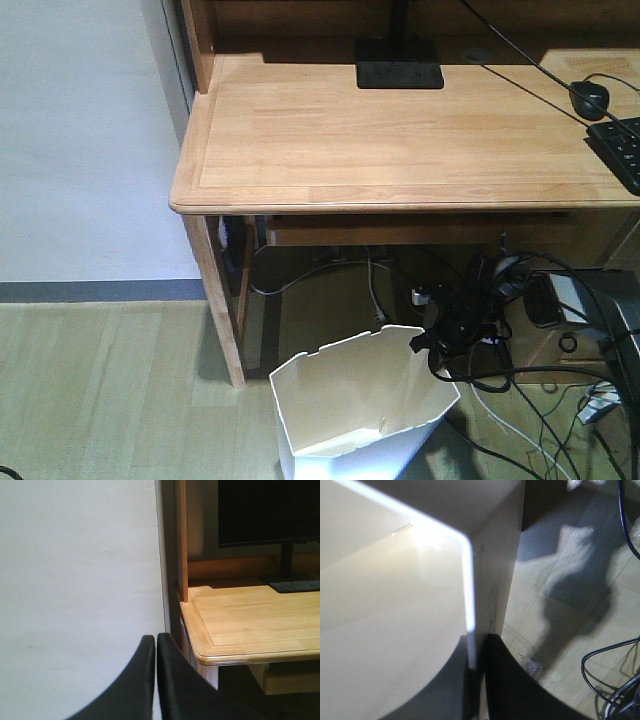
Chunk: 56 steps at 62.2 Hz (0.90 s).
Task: Move trash bin to bedside with robot
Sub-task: 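Drag the gripped bin out from under the desk with the right gripper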
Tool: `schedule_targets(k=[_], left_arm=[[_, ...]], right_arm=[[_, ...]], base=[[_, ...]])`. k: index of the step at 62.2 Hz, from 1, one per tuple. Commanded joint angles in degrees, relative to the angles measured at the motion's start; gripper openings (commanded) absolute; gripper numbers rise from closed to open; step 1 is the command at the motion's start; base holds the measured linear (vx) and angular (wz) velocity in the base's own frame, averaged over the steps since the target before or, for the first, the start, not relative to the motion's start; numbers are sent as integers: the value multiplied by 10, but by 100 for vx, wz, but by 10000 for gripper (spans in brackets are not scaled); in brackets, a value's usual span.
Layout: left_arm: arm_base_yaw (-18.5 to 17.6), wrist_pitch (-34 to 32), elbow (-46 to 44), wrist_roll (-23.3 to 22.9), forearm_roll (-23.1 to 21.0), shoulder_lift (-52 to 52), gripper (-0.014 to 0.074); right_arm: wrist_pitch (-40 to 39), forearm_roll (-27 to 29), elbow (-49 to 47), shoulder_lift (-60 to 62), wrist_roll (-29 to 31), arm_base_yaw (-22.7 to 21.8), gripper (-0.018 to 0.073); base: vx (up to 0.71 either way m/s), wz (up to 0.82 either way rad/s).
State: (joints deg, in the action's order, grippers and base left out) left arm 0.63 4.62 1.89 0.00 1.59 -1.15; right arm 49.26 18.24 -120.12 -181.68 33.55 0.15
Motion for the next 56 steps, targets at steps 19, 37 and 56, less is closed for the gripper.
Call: schedule_targets(k=[19,37,56], left_arm=[[-4,-42,8,-8,-5,-5,-6],[-4,-42,8,-8,-5,-5,-6],[-4,-42,8,-8,-5,-5,-6]], right_arm=[[-60,1,-4,12,23,-4,61],[-59,46,-4,3,53,-16,95],[-37,50,-3,7,76,-24,-10]], base=[[0,0],[0,0],[0,0]])
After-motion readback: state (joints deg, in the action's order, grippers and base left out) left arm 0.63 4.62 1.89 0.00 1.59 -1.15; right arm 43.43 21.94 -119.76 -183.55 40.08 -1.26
